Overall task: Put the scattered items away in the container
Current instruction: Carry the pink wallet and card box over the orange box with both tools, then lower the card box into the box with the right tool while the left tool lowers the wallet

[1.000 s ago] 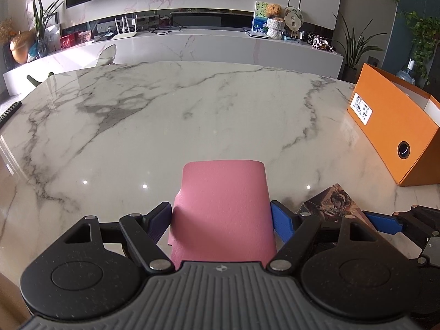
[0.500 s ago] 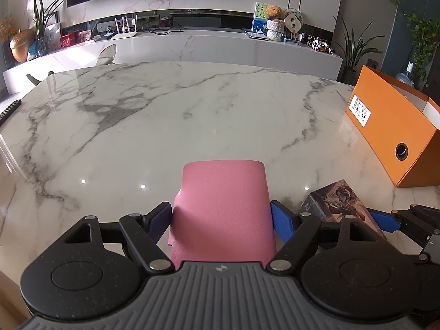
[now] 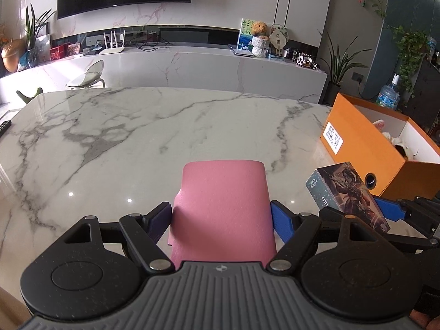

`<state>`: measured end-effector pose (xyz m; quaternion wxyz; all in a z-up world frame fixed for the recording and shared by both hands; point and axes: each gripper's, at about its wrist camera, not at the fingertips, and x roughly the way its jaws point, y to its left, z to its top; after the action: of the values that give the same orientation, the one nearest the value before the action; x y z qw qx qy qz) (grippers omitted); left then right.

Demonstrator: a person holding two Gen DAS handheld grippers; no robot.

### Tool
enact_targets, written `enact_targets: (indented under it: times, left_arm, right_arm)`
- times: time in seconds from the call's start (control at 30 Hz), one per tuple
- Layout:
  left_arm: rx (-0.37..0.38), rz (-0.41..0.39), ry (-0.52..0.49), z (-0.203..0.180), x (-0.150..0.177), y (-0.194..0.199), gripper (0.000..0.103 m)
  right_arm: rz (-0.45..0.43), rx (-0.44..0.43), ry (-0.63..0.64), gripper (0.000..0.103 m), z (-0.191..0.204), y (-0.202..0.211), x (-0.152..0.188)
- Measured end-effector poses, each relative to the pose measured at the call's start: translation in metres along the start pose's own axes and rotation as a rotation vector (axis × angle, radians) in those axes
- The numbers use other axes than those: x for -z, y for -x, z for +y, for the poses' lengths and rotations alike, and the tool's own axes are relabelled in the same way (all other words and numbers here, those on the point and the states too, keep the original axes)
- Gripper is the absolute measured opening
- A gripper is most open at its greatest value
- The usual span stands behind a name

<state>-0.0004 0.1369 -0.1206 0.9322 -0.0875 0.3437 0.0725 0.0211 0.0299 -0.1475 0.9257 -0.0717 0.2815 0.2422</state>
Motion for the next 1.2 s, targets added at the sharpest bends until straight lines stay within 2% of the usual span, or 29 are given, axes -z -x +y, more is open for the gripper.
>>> enact_targets:
  times: [0.17, 0.3, 0.47, 0.83, 0.97, 1.2]
  left_arm:
    - [0.044, -0.052, -0.057, -0.032, -0.025, 0.007, 0.090]
    - [0.083, -0.073, -0.106, -0.063, -0.041, 0.005, 0.090]
    - [0.134, -0.080, -0.167, -0.109, -0.058, -0.007, 0.090]
    - [0.238, -0.091, -0.271, -0.207, -0.090, -0.040, 0.090]
    - [0.257, -0.084, -0.287, -0.231, -0.098, -0.054, 0.090]
    - [0.246, -0.063, -0.319, -0.257, -0.104, -0.078, 0.090]
  right_arm:
    - [-0.048, 0.047, -0.056, 0.060, -0.025, 0.019, -0.019]
    - [-0.054, 0.094, -0.103, 0.060, -0.053, 0.029, -0.030]
    - [-0.051, 0.132, -0.196, 0.060, -0.095, 0.038, -0.038]
    - [-0.099, 0.271, -0.275, 0.060, -0.186, 0.054, -0.054]
    - [-0.105, 0.309, -0.281, 0.060, -0.213, 0.055, -0.059]
    - [-0.107, 0.337, -0.313, 0.060, -0.260, 0.040, -0.063]
